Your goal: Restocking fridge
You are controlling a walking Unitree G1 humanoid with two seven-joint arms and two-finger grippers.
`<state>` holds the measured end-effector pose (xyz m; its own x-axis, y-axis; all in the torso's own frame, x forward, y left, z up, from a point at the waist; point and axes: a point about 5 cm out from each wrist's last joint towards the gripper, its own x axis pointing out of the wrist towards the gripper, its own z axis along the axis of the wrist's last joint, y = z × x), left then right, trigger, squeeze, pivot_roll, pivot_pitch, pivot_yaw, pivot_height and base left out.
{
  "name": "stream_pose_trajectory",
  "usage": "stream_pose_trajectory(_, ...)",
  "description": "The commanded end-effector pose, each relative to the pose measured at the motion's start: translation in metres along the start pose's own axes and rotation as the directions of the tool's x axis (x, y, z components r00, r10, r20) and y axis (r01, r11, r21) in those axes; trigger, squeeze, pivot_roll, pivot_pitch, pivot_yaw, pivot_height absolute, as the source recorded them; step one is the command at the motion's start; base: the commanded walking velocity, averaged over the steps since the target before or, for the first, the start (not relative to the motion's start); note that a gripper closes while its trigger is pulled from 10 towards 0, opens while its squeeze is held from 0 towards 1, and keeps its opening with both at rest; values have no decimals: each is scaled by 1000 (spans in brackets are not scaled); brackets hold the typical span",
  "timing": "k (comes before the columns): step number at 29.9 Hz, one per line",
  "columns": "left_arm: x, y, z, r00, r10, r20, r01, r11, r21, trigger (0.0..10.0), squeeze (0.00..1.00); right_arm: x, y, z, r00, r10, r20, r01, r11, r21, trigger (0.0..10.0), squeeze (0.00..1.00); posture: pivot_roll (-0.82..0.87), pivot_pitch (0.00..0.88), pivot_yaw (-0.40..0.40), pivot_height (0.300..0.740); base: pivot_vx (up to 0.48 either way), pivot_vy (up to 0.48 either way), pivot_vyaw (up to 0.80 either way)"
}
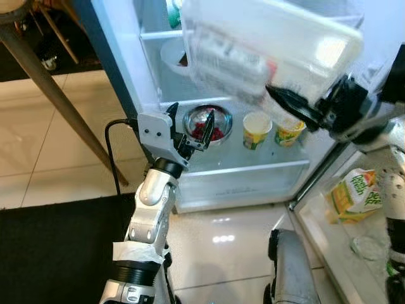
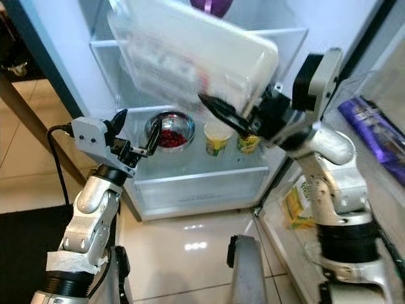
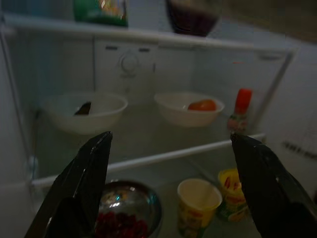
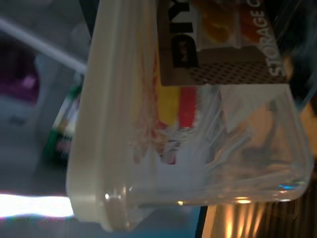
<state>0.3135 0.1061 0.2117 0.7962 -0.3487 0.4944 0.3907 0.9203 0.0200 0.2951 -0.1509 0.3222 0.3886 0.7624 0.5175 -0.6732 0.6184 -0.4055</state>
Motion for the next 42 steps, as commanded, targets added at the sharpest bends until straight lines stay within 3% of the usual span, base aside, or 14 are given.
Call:
stream_pose_trajectory(1,-1,-2,-4,1000,1,-3,-2,1000,-23,10000,0,6,6,-1,999,-34,17,34,999,-4,10000,0,-89,125,37,471,0,0,0)
stream_pose_trajectory(6,0,-3,-5,1000,-3,-1,3,1000,-25,10000,0,18,16,-14,985,-170,0,170,985,27,10000,0,-86,127,38,471,0,0,0)
stream_pose_trajectory(11,0,-3,-5,1000,-3,0,3,1000,-26,10000,0,21,14,-21,963,-267,-41,265,963,-56,10000,0,-86,127,38,471,0,0,0)
stream_pose_trajectory(12,0,-3,-5,1000,-4,0,4,1000,-26,10000,0,20,12,-22,952,-298,-66,288,949,-125,10000,0,-86,127,38,471,0,0,0)
stream_pose_trajectory(14,0,-3,-5,1000,-6,1,6,1000,-27,10000,0,17,2,-21,920,-373,-116,321,891,-321,10000,0,-89,128,40,471,0,0,0)
stream_pose_trajectory(16,0,-3,-5,1000,-8,1,8,1000,-28,10000,0,11,-11,-16,877,-464,-128,328,770,-547,10000,0,-94,126,40,471,0,0,0)
stream_pose_trajectory(17,0,-3,-5,1000,-8,1,8,1000,-28,10000,0,11,-11,-16,877,-464,-128,328,770,-547,10000,0,-94,126,40,471,0,0,0)
stream_pose_trajectory(20,0,-3,-6,1000,-9,2,9,1000,-30,10000,0,7,-16,-14,858,-500,-118,293,665,-687,10000,0,-94,126,40,471,0,0,0)
stream_pose_trajectory(21,0,-3,-6,1000,-9,2,9,1000,-30,10000,0,7,-16,-14,858,-500,-118,293,665,-687,10000,0,-94,126,40,471,0,0,0)
stream_pose_trajectory(24,2,-5,-6,1000,-13,5,13,999,-33,10000,0,2,-23,-13,812,-578,-84,325,567,-757,10000,0,-97,122,42,471,0,0,0)
stream_pose_trajectory(28,2,-5,-6,1000,-15,7,15,999,-34,10000,0,2,-26,-14,797,-599,-72,316,517,-795,10000,0,-99,121,44,471,0,0,0)
stream_pose_trajectory(31,2,-6,-5,1000,-13,12,13,999,-35,10000,0,19,-19,-21,851,-522,-64,207,444,-872,10000,0,-99,122,43,471,0,0,0)
stream_pose_trajectory(37,2,-6,-4,1000,-9,14,10,999,-36,10000,0,33,-13,-36,885,-451,-114,99,423,-901,10000,0,-96,129,38,471,0,0,0)
stream_pose_trajectory(42,1,-7,-4,1000,-5,16,6,999,-38,10000,0,42,-16,-60,880,-432,-198,-9,401,-916,10000,0,-91,136,32,471,0,0,0)
